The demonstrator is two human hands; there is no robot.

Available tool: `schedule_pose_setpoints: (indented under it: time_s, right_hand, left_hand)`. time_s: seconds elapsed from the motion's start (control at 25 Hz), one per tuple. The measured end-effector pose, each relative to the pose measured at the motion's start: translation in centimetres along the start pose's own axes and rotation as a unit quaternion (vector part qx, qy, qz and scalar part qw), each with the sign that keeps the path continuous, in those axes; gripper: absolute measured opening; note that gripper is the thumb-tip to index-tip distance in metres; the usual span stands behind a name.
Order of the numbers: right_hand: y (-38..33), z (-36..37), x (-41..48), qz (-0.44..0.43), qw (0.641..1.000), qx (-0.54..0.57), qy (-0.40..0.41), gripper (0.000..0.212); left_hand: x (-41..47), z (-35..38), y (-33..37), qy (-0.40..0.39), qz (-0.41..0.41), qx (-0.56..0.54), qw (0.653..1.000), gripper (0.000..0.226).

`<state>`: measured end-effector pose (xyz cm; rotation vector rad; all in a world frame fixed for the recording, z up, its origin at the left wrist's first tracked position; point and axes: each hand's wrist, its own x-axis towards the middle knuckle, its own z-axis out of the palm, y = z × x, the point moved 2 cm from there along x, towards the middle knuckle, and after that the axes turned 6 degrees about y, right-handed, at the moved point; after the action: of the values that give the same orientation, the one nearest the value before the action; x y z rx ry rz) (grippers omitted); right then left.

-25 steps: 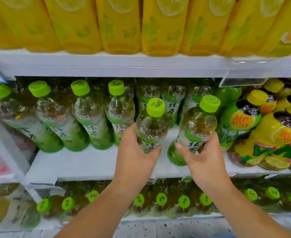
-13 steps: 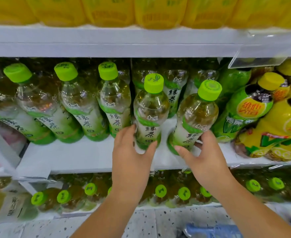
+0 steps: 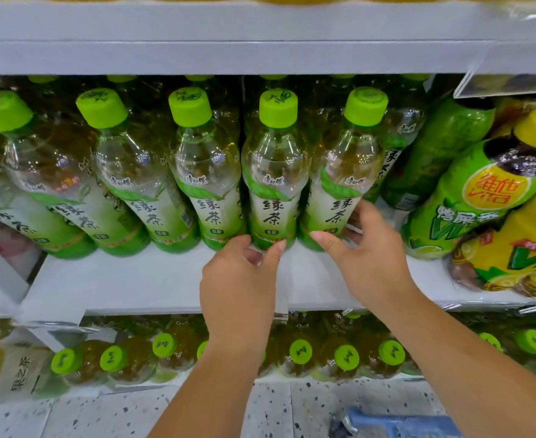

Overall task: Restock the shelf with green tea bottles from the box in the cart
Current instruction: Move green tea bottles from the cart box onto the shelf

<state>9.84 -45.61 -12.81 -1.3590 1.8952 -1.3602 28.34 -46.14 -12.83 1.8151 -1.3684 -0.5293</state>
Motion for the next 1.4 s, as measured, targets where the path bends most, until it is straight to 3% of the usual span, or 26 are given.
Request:
schedule_pose_setpoints:
  time_s: [0.2, 0.56, 1.08, 1.4]
  right_hand:
    - [0.5, 0.8, -0.2, -0.005, 0.998, 0.055, 0.014, 0.055]
    - [0.9, 1.4, -0.7, -0.016, 0.994, 0.101, 0.039, 0.055]
    - [0.4, 1.3, -1.0, 0.006, 0.997, 0.057, 0.043, 0.053]
    - [-1.8, 0.6, -1.6, 0.181, 0.983, 0.011, 0.008, 0.049]
  left_hand:
    - [0.1, 0.2, 0.5, 0.009, 0.022, 0.068, 0.997, 0.064]
    - [-0.1, 0.5, 0.7, 0.035, -0.001, 0.069, 0.997, 0.064]
    - [1.3, -0.3, 0.9, -0.063, -0.027, 0.017, 0.998, 0.041]
    - [2.7, -2.5, 0.1, -0.177, -0.026, -0.019, 0.984, 0.029]
